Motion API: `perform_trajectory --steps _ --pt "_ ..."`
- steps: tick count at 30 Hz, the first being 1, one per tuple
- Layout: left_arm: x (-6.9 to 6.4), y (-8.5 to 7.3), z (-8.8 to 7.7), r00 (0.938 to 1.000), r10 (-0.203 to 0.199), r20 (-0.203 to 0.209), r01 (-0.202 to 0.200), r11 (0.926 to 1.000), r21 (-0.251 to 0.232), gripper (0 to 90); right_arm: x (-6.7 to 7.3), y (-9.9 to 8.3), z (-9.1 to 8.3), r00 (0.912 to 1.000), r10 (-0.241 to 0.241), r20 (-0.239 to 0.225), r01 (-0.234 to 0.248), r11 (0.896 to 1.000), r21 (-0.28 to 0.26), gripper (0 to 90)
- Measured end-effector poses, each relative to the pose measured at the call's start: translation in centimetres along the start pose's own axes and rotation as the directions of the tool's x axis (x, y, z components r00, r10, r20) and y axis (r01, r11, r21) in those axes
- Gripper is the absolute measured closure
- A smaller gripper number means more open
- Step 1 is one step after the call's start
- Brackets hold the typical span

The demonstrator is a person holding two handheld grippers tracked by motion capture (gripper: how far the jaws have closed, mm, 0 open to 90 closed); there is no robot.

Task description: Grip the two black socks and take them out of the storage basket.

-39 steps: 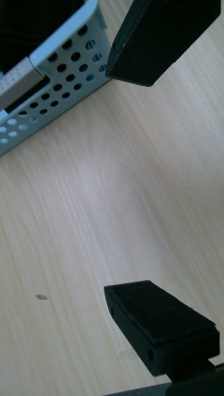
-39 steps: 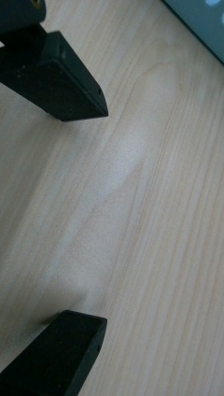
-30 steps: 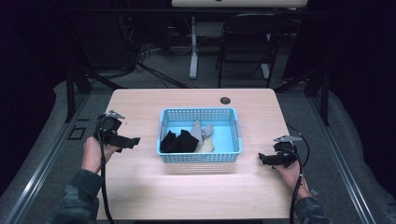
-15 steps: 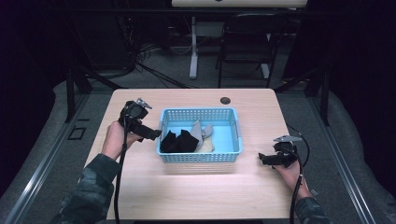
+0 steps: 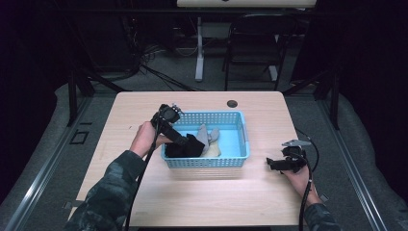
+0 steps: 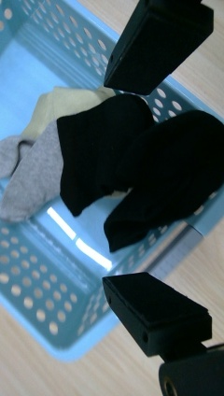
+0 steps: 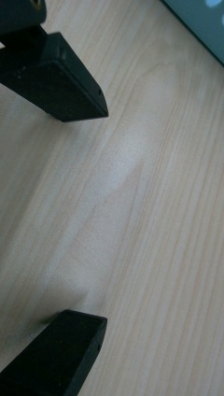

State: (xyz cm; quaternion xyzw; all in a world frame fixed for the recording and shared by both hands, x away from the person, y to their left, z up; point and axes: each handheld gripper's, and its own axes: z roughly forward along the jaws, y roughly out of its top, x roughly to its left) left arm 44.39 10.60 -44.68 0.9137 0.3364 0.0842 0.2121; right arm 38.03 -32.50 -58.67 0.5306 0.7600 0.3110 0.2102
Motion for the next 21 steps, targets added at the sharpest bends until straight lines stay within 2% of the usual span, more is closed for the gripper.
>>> perform_trajectory --steps 5,10,11,13,17,18,19,21 --pt "0.0 0.6 1.1 0.999 0.007 0.044 -0.009 0.9991 0.041 11.2 0.0 0.0 0.0 1.0 0.0 -0.001 0.0 1.0 0.0 1.7" --pt "0.0 1.0 2.0 0.9979 0.015 0.062 -0.021 0.9964 0.082 15.2 -0.1 0.0 -0.1 1.0 -0.007 -0.005 0.007 1.0 0.006 1.8" --pt "0.0 1.2 2.4 0.9968 0.026 0.076 -0.034 0.9932 0.112 15.9 0.0 0.0 0.0 1.0 -0.002 -0.004 0.002 1.0 0.001 1.9" --pt "0.1 1.5 2.8 0.995 0.021 0.098 -0.033 0.9913 0.128 17.1 0.0 0.0 0.0 1.0 -0.006 -0.004 0.006 1.0 0.004 1.9" --pt "0.2 2.0 3.2 0.9937 0.021 0.11 -0.037 0.9876 0.153 18.9 -0.1 0.0 0.0 1.0 -0.007 -0.005 0.007 1.0 0.005 2.0" --pt "0.2 2.3 3.5 0.9933 0.022 0.113 -0.042 0.9831 0.178 19.0 0.0 0.0 0.0 1.0 -0.006 -0.005 0.006 1.0 0.004 2.0" --pt "0.2 2.3 3.5 0.9933 0.022 0.113 -0.042 0.9831 0.178 19.0 -0.1 0.0 0.0 1.0 -0.008 -0.006 0.008 1.0 0.004 2.1" --pt "0.3 2.6 4.1 0.9922 0.017 0.124 -0.043 0.9766 0.211 18.9 0.0 0.0 0.0 1.0 -0.007 -0.005 0.007 1.0 0.003 2.2"
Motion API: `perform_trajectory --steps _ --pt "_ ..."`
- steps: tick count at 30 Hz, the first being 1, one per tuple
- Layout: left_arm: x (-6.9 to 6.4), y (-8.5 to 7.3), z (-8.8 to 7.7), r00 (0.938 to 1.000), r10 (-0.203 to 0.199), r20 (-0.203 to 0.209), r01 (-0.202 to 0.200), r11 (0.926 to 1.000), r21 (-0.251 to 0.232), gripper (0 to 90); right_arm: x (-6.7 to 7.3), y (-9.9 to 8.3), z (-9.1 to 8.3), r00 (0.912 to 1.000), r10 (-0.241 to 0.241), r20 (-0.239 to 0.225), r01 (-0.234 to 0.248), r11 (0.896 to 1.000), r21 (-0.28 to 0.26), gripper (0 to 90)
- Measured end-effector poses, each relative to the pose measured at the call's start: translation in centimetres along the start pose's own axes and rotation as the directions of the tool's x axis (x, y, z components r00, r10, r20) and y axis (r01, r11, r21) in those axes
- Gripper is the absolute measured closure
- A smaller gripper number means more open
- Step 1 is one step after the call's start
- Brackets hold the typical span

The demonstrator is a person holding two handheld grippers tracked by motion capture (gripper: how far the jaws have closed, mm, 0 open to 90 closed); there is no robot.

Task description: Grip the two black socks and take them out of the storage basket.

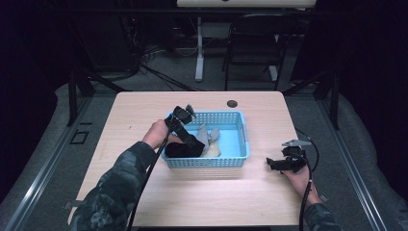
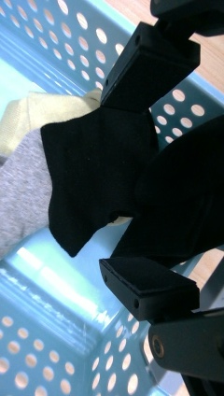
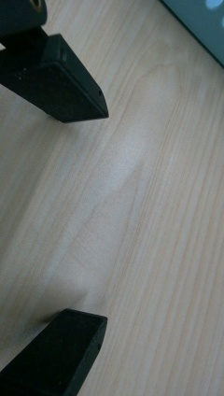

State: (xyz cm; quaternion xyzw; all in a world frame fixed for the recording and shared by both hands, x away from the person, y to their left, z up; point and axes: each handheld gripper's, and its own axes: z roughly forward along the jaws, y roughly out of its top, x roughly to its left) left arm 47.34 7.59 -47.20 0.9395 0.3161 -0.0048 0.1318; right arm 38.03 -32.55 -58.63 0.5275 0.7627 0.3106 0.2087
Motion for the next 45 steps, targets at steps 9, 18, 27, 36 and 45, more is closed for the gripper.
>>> perform_trajectory --steps 9,18,27,36,45 --pt "0.3 0.3 1.1 0.9997 -0.018 0.015 0.017 0.9984 0.054 26.0 0.0 0.0 0.0 1.0 -0.003 -0.003 0.003 1.0 0.001 2.4" --pt "0.1 0.4 1.2 0.9999 -0.011 -0.007 0.012 0.9978 0.064 51.5 0.0 0.0 0.0 1.0 -0.003 -0.003 0.003 1.0 0.0 2.4" --pt "-0.2 0.4 1.4 0.9999 0.012 -0.004 -0.011 0.9953 0.097 76.5 0.0 0.0 0.0 1.0 -0.004 -0.004 0.004 1.0 0.0 2.5" --pt "-0.6 0.3 0.8 0.9993 0.036 -0.009 -0.035 0.9958 0.084 86.9 0.0 0.0 0.0 1.0 -0.004 -0.004 0.004 1.0 0.0 2.5" --pt "-1.1 0.7 -1.1 0.9966 0.076 -0.033 -0.075 0.9964 0.041 87.3 0.0 0.0 0.0 1.0 -0.004 -0.004 0.004 1.0 0.0 2.5"
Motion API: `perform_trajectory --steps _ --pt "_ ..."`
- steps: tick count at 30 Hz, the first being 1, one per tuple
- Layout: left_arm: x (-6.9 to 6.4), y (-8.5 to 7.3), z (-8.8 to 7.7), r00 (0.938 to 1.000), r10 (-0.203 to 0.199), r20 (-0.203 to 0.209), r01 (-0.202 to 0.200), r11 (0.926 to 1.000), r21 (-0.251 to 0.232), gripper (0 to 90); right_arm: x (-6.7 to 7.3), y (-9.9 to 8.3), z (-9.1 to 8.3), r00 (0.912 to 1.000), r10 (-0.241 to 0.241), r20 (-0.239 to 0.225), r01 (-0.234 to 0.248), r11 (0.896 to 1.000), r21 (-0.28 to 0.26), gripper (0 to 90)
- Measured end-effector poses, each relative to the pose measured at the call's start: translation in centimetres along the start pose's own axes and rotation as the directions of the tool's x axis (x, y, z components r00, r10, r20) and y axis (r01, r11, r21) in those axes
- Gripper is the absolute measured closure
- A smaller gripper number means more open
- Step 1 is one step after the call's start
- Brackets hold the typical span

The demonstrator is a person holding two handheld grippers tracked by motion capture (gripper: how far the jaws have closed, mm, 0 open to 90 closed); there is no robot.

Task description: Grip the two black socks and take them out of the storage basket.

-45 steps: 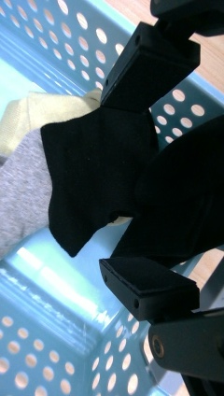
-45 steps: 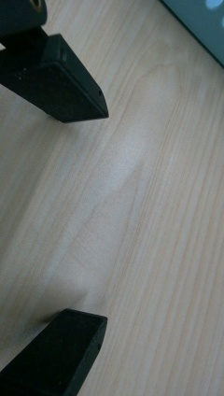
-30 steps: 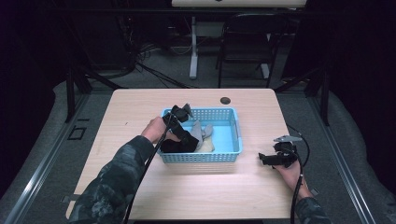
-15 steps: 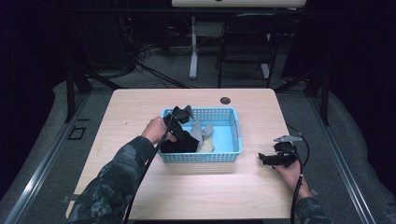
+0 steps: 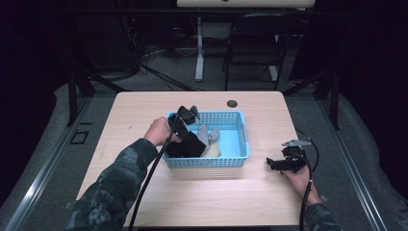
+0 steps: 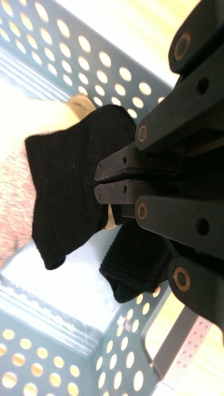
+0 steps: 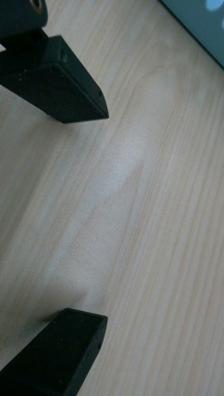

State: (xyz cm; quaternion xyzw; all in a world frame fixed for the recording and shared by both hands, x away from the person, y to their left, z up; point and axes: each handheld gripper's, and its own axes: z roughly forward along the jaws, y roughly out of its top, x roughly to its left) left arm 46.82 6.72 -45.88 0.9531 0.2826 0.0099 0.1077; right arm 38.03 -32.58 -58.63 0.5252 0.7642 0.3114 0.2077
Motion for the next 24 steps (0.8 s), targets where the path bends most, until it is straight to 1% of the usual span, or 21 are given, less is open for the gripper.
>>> perform_trajectory --steps 2,3,4,6,7,10,13,14,15,16,17,19,21,23,24 --pt "0.0 0.0 -0.2 1.0 0.002 0.001 -0.002 1.0 -0.006 87.3 0.0 0.0 0.0 1.0 0.0 0.0 0.0 1.0 0.0 2.5" --pt "0.0 0.1 -0.7 1.0 0.005 -0.002 -0.005 0.9997 -0.023 87.3 0.0 0.0 0.0 1.0 0.0 0.0 0.0 1.0 0.0 2.5" --pt "0.0 0.2 -0.9 0.9999 0.01 -0.003 -0.01 0.9997 -0.022 87.3 0.0 0.0 0.0 1.0 0.0 0.0 0.0 1.0 0.0 2.5" --pt "-0.1 0.3 -1.2 0.9999 0.013 -0.008 -0.013 0.9994 -0.033 87.3 0.0 0.0 0.0 1.0 0.0 0.001 0.0 1.0 0.0 2.5" --pt "-0.1 0.4 -1.3 0.9998 0.017 -0.013 -0.017 0.9993 -0.033 87.3 0.0 0.0 0.0 1.0 0.0 0.001 0.0 1.0 0.001 2.5" --pt "-0.1 0.4 -1.3 0.9998 0.018 -0.007 -0.018 0.9993 -0.032 87.2 0.0 0.0 0.0 1.0 0.0 0.001 0.0 1.0 0.001 2.5" --pt "0.2 0.3 -0.5 0.9999 0.012 0.008 -0.012 0.9999 0.006 86.9 0.0 0.0 0.0 1.0 0.0 0.0 0.0 1.0 0.0 2.5" --pt "0.2 0.3 -0.1 0.9999 0.009 0.007 -0.009 0.9999 0.009 86.7 0.0 0.0 0.0 1.0 0.0 0.0 0.0 1.0 0.0 2.5" --pt "0.3 0.4 0.2 0.9998 0.011 0.016 -0.012 0.9996 0.027 86.3 0.0 0.0 0.0 1.0 0.0 0.0 0.0 1.0 0.0 2.5" --pt "0.3 0.4 0.5 0.9997 0.009 0.022 -0.01 0.9995 0.031 85.8 0.0 0.0 0.0 1.0 -0.002 0.0 0.002 1.0 0.002 2.5" --pt "0.3 0.5 0.7 0.9995 0.012 0.028 -0.013 0.9988 0.047 84.7 0.0 0.0 0.0 1.0 -0.001 -0.001 0.001 1.0 0.001 2.5" --pt "0.2 0.6 1.1 0.9994 0.013 0.032 -0.015 0.9982 0.057 80.3 0.0 0.0 0.0 1.0 0.0 0.001 0.0 1.0 0.0 2.5" --pt "0.2 0.7 1.3 0.9993 0.012 0.035 -0.014 0.998 0.062 78.5 0.0 0.0 0.0 1.0 -0.001 0.001 0.001 1.0 0.0 2.5" --pt "0.2 1.0 1.5 0.9992 0.016 0.037 -0.019 0.9963 0.084 75.6 0.0 0.0 0.0 1.0 -0.002 -0.001 0.002 1.0 0.001 2.6" --pt "0.1 1.0 1.6 0.9993 0.015 0.035 -0.017 0.9964 0.082 74.8 0.0 0.0 0.0 1.0 -0.003 0.0 0.003 1.0 0.003 2.6"
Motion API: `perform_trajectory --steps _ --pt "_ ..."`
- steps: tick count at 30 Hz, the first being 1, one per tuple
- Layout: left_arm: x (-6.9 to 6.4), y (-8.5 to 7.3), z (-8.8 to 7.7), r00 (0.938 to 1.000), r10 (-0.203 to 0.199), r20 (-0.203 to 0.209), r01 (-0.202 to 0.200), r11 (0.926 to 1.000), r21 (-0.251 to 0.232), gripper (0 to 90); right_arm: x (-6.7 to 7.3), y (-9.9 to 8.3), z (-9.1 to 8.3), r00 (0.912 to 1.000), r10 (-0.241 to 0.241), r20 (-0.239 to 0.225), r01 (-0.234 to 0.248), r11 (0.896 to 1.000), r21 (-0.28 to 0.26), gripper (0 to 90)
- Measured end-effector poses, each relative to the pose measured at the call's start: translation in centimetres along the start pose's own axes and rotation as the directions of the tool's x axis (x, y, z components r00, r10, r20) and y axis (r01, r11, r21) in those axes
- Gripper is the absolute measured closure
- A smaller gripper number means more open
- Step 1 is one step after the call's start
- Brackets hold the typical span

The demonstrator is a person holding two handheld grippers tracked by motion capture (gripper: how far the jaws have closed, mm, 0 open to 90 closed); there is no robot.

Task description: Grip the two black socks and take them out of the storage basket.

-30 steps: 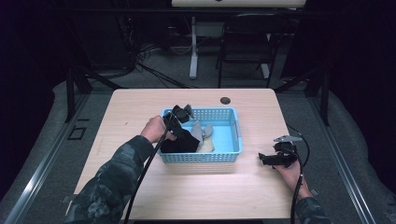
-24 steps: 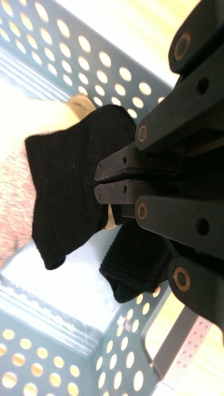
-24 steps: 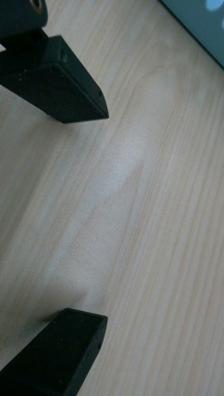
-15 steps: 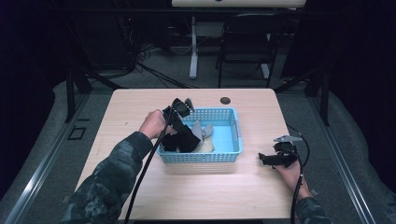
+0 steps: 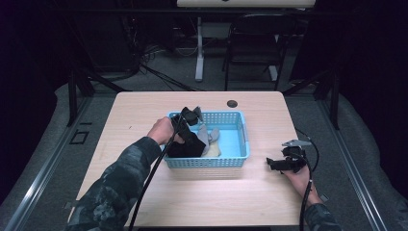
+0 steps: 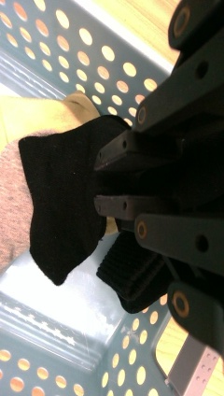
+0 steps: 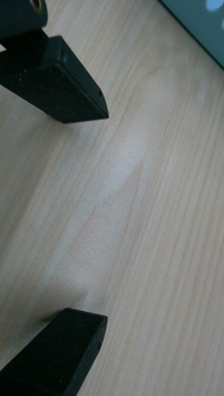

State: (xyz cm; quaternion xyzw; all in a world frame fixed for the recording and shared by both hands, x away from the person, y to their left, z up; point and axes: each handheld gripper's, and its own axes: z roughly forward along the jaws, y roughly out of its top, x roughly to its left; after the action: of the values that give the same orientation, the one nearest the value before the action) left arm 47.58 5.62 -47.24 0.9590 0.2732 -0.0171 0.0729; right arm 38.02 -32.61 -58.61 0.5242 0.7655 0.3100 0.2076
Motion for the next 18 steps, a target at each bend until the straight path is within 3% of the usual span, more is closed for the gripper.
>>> perform_trajectory --steps 4,8,15,18 --pt "-0.16 0.41 0.11 0.9999 0.002 -0.015 -0.002 0.9999 0.015 65.4 -0.01 0.0 -0.01 1.0 -0.001 -0.001 0.001 1.0 0.001 2.6" --pt "-0.23 0.8 0.29 0.9998 0.0 -0.019 0.0 0.9998 0.019 64.1 0.0 0.0 -0.01 1.0 -0.001 -0.001 0.001 1.0 0.001 2.6" --pt "-0.29 0.92 0.75 0.9995 0.0 -0.032 0.002 0.9976 0.07 76.2 0.0 -0.02 -0.02 1.0 -0.001 0.002 0.001 1.0 -0.001 2.8" --pt "-0.43 0.8 0.72 0.9991 0.005 -0.042 -0.002 0.9978 0.066 84.0 0.0 -0.02 -0.02 1.0 -0.002 0.002 0.002 1.0 -0.001 2.8"
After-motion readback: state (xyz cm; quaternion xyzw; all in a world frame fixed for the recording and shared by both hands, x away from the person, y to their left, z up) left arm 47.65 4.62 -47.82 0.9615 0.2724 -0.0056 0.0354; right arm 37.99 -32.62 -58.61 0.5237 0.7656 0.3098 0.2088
